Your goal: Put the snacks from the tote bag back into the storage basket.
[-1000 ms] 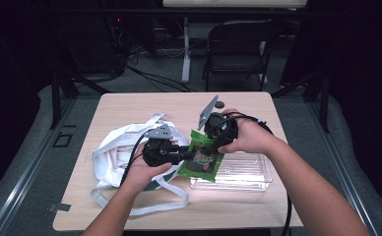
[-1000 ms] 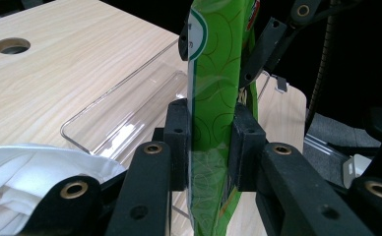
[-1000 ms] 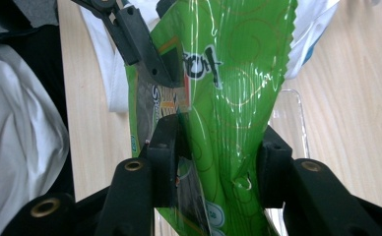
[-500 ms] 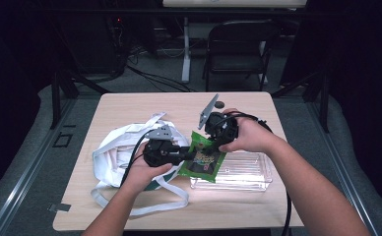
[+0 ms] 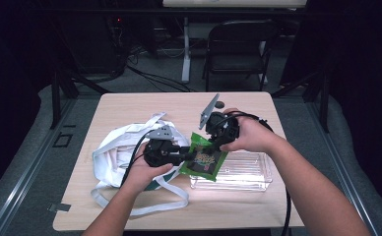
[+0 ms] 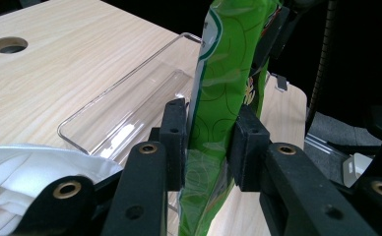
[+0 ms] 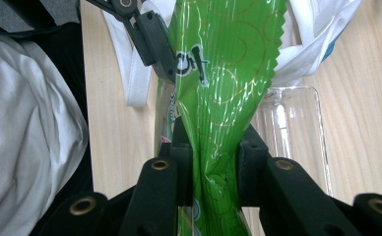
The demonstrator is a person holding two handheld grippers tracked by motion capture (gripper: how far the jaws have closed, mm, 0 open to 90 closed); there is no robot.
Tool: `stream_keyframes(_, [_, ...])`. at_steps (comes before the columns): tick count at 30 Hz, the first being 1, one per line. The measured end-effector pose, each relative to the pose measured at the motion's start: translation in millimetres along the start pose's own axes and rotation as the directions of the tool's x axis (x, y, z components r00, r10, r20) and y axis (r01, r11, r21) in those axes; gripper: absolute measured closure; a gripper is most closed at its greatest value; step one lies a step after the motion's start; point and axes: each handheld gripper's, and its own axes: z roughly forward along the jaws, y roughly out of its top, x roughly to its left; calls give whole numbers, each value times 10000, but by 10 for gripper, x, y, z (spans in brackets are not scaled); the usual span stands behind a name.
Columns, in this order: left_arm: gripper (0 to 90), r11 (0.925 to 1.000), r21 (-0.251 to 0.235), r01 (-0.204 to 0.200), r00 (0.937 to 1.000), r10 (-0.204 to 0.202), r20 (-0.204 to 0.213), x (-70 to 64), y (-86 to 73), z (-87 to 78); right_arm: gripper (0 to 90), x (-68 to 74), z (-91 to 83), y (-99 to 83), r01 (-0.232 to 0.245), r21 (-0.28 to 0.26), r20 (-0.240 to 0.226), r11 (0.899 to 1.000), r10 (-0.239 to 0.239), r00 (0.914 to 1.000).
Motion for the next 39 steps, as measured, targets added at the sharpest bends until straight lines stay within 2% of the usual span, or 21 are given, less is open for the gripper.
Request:
stream_keyframes(3, [671,9999,-100,104,9999,-104,-63,12,-3,-2,749,6,-13,25,99,66,140,9999,-100,9999])
stream_keyframes(9, [642,9996,-155,240,9993,-244,-286,30,-3,-47,749,-12,-56,64,260,222,326,9994,-267,9991])
stream_keyframes(14, [637,9989,-284,367,9984,-379,-423,50,-6,-86,748,-57,-100,70,222,395,627,9990,-247,9977])
stream_keyframes(22, [637,9981,-440,436,9968,-464,-646,84,-10,-153,748,-96,-155,60,180,455,805,9988,-216,9965])
stream_keyframes(25, [637,9980,-448,452,9958,-486,-771,95,-15,-183,747,-122,-150,45,248,744,965,9969,-319,9948])
stream_keyframes(27, [637,9981,-433,445,9951,-481,-861,105,-18,-203,747,-131,-149,41,237,754,969,9969,-310,9948])
stream_keyframes(33, [637,9968,-591,534,9933,-591,-990,144,-37,-267,747,-204,-155,24,234,853,1120,9961,-330,9932])
stream_keyframes(39, [637,9957,-678,632,9911,-705,-1128,182,-58,-328,744,-301,-146,2,270,1220,1291,9922,-429,9907])
